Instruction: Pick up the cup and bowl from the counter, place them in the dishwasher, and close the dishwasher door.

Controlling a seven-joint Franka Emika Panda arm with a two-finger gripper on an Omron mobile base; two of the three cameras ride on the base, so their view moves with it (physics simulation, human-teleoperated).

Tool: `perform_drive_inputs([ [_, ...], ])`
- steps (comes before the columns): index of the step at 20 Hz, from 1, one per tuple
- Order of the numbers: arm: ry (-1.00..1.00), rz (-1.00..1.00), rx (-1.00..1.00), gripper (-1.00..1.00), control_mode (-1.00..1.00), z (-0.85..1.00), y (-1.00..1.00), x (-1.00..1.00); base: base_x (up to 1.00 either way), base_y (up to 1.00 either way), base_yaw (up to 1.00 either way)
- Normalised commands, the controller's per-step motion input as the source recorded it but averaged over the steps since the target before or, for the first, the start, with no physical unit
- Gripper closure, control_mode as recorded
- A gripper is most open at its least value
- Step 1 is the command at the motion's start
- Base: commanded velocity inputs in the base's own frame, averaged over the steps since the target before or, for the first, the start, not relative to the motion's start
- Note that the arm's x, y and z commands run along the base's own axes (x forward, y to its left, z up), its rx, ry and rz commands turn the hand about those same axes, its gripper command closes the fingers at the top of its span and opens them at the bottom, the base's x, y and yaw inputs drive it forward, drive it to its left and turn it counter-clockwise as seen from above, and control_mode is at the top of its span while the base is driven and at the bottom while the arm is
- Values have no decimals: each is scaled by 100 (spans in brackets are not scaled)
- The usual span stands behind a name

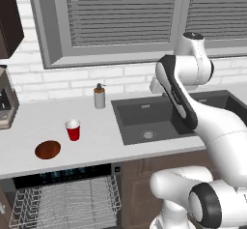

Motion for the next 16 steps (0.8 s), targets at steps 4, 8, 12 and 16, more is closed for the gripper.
perform_drive_inputs([
  [4,0,1,0,-100,-100,0,1,-31,0,0,0],
  [8,-1,0,1,-100,-100,-2,28,-32,0,0,0],
  [12,2,0,1,-100,-100,-28,23,-59,0,0,0],
  [16,8,0,0,-100,-100,-49,2,-66,0,0,0],
])
